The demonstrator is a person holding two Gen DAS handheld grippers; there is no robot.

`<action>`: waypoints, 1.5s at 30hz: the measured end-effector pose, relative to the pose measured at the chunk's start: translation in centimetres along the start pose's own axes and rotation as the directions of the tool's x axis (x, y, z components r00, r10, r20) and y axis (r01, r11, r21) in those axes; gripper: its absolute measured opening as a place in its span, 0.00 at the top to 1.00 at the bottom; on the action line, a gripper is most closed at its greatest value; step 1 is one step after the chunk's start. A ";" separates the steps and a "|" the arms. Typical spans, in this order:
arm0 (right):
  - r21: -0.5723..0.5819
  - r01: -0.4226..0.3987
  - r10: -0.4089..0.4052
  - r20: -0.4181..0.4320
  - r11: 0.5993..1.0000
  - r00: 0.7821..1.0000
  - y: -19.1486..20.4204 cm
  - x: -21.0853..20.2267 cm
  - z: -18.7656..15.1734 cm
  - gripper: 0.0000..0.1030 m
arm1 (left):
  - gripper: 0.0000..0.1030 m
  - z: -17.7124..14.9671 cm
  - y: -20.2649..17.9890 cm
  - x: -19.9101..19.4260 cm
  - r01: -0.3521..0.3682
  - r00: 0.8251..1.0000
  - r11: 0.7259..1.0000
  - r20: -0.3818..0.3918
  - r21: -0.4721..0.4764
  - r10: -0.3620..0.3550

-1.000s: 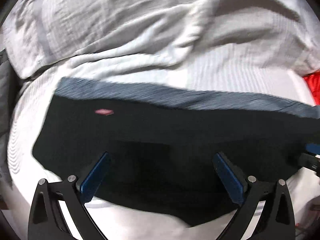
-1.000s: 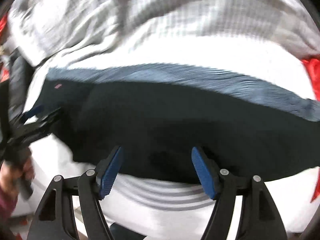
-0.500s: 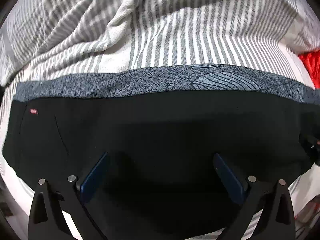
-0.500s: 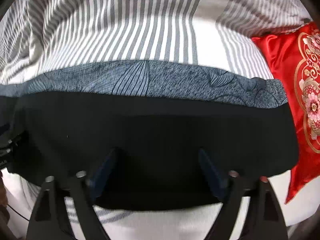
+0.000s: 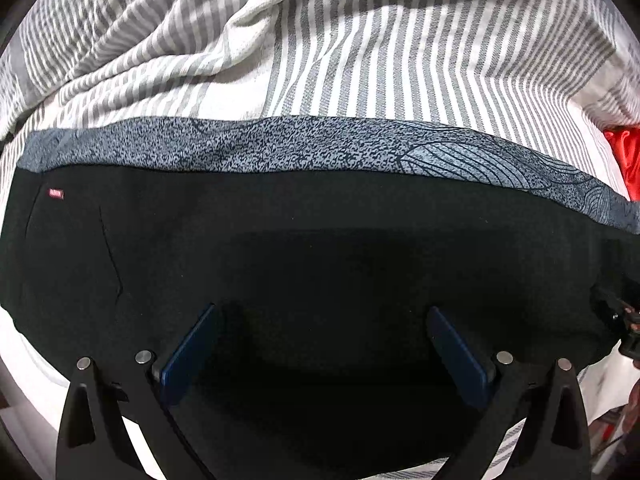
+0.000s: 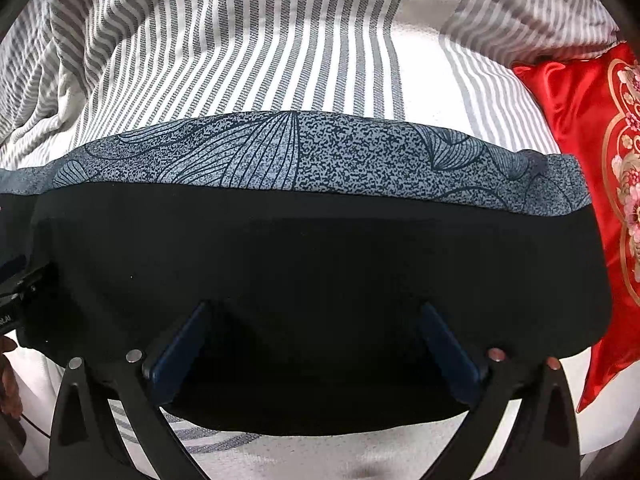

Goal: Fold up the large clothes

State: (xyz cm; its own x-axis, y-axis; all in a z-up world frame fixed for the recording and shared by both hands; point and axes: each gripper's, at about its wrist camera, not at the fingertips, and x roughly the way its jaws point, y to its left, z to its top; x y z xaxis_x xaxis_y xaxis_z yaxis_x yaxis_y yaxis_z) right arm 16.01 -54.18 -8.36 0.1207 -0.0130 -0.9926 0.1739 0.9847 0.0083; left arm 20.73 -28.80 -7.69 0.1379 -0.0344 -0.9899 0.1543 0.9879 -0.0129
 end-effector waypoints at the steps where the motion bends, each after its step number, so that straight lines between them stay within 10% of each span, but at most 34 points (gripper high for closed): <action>1: -0.002 -0.003 0.003 0.004 1.000 1.000 0.0 -0.1 -0.2 0.00 | 0.00 0.0 0.1 0.0 0.000 1.000 1.000 -0.003 -0.003 0.000; 15: 0.150 -0.207 0.194 0.097 0.967 0.976 -5.7 -3.8 -2.0 0.00 | 0.00 0.4 -5.5 -3.8 -0.107 0.994 0.987 0.033 0.119 0.104; 29: 0.464 -0.573 0.428 0.385 0.676 0.818 -21.2 -5.8 -11.2 0.02 | 0.00 3.6 -20.6 -5.6 -0.072 0.988 0.964 0.150 0.257 0.033; 34: 0.514 -0.609 0.441 0.421 0.604 0.793 -23.5 -3.7 -12.7 0.08 | 0.00 4.2 -25.2 -5.0 -0.082 0.983 0.957 0.182 0.277 0.031; 45: 0.481 -0.738 0.503 0.540 0.474 0.675 -25.6 -0.5 -12.2 0.25 | 0.00 2.4 -26.7 -1.0 -0.196 0.973 0.935 0.176 0.294 0.149</action>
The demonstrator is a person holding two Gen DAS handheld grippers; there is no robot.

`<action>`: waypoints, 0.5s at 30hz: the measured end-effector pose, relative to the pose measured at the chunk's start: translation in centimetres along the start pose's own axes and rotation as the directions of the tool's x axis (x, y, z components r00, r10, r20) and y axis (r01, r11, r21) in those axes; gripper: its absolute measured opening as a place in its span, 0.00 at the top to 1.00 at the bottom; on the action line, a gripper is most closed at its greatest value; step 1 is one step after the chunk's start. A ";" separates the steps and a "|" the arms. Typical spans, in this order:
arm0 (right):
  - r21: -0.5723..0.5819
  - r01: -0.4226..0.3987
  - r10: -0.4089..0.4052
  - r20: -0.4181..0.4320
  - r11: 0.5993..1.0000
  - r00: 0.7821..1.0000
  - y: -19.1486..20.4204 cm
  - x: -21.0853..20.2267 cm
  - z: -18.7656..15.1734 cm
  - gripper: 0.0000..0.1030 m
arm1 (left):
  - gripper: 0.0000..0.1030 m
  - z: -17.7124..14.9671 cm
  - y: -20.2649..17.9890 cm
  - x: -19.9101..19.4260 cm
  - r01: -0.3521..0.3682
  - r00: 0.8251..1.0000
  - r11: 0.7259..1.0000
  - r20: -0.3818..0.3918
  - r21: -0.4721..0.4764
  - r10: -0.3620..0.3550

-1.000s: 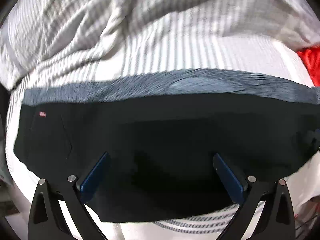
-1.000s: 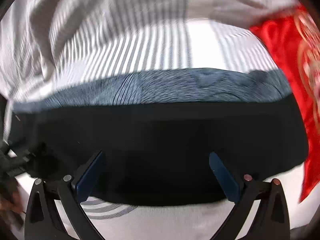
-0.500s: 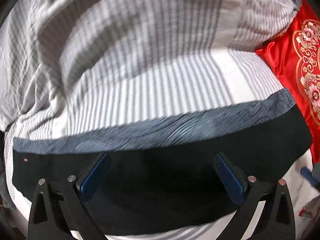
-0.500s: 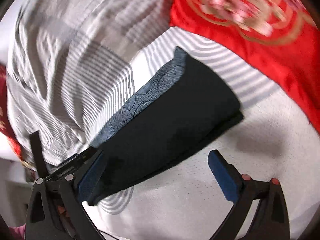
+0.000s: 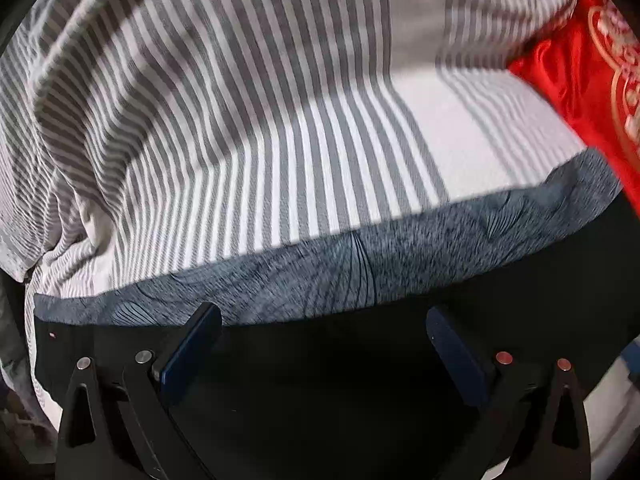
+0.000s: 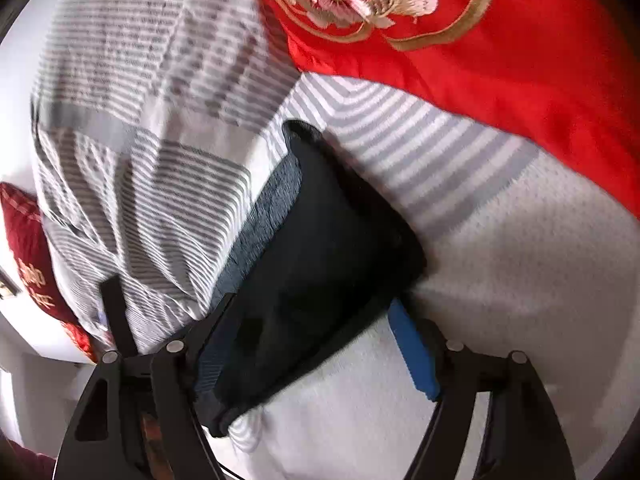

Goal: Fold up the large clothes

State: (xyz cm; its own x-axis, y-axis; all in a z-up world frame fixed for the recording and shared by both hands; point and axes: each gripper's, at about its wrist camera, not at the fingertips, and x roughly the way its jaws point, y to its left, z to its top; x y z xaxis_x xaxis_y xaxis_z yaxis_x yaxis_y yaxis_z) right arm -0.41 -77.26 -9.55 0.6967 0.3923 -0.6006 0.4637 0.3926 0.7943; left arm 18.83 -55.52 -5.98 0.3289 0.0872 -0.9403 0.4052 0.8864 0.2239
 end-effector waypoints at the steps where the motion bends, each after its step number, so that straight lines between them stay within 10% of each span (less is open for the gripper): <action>1: 0.010 -0.021 0.021 0.009 1.000 1.000 -0.2 0.1 0.1 0.25 | 0.00 -0.2 -0.2 0.1 -0.009 1.000 1.000 0.019 -0.002 0.009; 10: 0.024 -0.086 0.086 -0.008 0.996 0.996 0.5 1.9 0.8 0.38 | 0.00 1.5 0.2 -3.1 -0.098 0.984 0.994 0.146 -0.048 0.104; 15: 0.045 -0.081 0.082 -0.021 0.996 0.996 0.3 2.2 1.0 0.42 | 0.00 3.1 1.8 0.8 -0.129 0.990 0.986 0.041 -0.108 0.134</action>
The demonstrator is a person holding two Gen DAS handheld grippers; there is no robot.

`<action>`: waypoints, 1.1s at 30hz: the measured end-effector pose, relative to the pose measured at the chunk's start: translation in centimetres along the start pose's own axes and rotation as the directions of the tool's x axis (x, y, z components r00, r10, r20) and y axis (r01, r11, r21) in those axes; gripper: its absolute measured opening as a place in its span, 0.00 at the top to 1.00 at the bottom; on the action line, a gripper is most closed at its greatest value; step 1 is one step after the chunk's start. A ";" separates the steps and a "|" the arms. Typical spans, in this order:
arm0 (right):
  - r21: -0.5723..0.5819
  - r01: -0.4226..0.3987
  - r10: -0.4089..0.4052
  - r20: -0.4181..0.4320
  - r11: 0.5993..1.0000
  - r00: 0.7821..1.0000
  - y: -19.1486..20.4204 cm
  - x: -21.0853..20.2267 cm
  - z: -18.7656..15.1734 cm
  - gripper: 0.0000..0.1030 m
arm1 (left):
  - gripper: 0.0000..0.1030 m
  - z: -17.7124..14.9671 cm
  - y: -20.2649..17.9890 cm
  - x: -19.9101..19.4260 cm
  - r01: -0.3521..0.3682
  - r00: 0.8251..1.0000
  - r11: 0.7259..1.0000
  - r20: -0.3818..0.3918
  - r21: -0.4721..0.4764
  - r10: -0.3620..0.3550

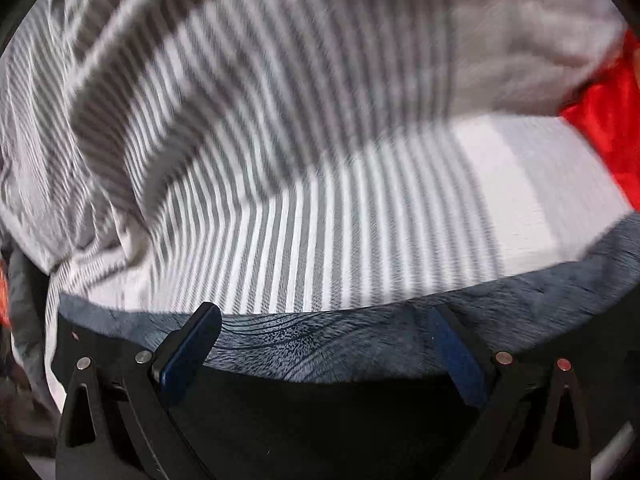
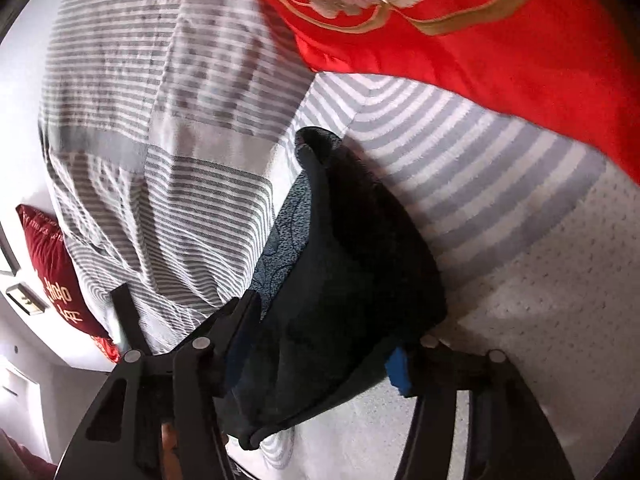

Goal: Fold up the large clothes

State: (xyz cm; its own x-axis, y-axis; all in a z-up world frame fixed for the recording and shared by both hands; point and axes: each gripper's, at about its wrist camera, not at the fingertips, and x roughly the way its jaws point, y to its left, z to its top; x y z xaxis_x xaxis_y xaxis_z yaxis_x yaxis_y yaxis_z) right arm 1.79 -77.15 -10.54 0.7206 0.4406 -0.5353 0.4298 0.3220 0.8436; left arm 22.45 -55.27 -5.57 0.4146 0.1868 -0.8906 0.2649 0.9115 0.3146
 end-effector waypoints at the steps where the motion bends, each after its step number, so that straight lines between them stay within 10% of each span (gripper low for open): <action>1: -0.007 0.005 -0.005 -0.004 1.000 1.000 0.2 0.2 0.1 0.42 | 0.00 0.0 -0.2 1.2 -0.009 1.000 1.000 -0.024 -0.007 0.009; 16: 0.044 0.053 -0.053 -0.017 0.998 0.998 0.3 0.0 0.9 0.61 | 0.00 -3.8 3.9 -1.3 -0.039 0.999 0.999 0.003 0.036 0.039; 18: 0.068 0.058 -0.057 -0.028 0.996 0.998 0.1 0.2 1.0 0.82 | 0.00 -5.1 3.2 -0.2 -0.060 0.998 0.997 -0.009 0.051 0.061; 21: 0.125 -0.029 0.033 -0.029 0.992 0.999 -0.1 -0.1 1.1 0.88 | 0.00 -6.5 2.6 -0.5 -0.104 0.990 0.994 0.094 0.029 0.101; 33: -0.039 -0.224 0.217 -0.129 0.974 0.968 11.3 0.3 0.0 0.88 | 0.00 -6.2 3.7 -0.2 -0.018 0.998 1.000 0.067 -0.003 0.018</action>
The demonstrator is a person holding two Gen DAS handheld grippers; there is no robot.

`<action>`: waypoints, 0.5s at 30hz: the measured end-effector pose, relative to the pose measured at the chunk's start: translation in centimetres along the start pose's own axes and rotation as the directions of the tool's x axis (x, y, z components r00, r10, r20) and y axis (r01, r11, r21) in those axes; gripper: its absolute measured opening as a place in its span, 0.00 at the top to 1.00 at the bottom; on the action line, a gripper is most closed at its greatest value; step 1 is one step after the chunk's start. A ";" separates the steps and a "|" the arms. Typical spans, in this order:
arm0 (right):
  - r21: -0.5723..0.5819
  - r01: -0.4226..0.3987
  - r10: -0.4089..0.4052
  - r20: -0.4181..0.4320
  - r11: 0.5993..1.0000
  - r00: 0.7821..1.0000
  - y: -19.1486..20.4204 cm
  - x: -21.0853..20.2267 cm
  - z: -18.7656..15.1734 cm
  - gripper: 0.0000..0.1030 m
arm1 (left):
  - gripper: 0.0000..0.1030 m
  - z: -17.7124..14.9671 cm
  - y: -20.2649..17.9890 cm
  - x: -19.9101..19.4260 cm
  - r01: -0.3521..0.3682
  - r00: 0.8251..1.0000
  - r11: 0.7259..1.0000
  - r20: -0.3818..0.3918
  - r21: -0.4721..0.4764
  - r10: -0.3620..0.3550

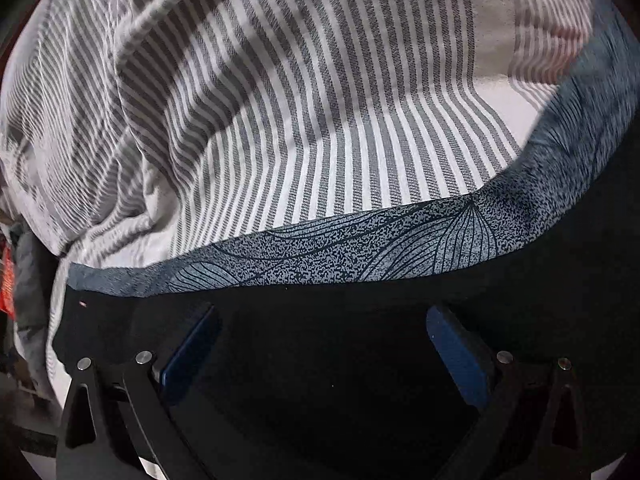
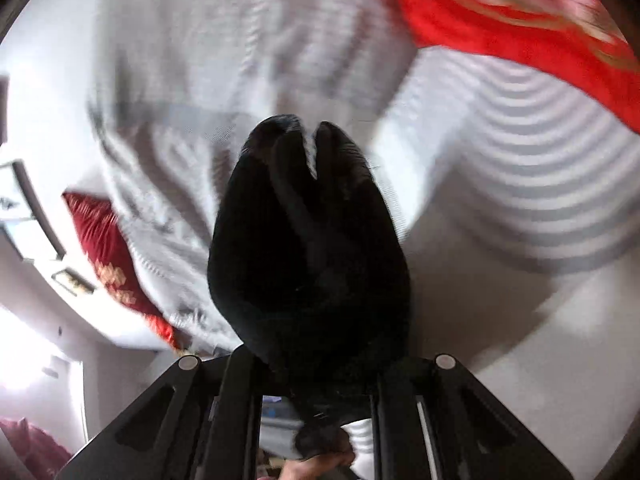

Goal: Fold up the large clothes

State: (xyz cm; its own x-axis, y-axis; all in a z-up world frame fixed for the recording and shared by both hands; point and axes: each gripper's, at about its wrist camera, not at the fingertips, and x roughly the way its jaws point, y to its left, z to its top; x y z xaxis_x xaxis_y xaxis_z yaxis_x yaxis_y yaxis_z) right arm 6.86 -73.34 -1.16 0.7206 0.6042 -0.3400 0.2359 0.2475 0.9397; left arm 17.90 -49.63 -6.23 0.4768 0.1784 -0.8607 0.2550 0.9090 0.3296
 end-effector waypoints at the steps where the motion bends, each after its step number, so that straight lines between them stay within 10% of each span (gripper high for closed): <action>1: -0.014 -0.009 0.009 -0.013 1.000 1.000 0.9 0.5 -0.2 0.88 | 0.00 0.0 0.4 0.0 0.020 1.000 1.000 -0.008 -0.011 -0.020; 15: -0.221 -0.026 -0.022 -0.212 0.975 0.977 11.5 11.9 -6.5 0.88 | 0.00 -3.3 15.2 -2.8 0.075 0.997 0.967 -0.002 -0.244 -0.078</action>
State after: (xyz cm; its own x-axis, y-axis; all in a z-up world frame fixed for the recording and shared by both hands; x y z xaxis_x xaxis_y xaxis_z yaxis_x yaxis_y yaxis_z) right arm 13.87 -58.35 5.34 0.5602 0.7457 -0.3608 0.0672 0.3932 0.9170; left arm 17.69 -35.02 -0.08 0.4542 0.1077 -0.8844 0.0766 0.9843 0.1592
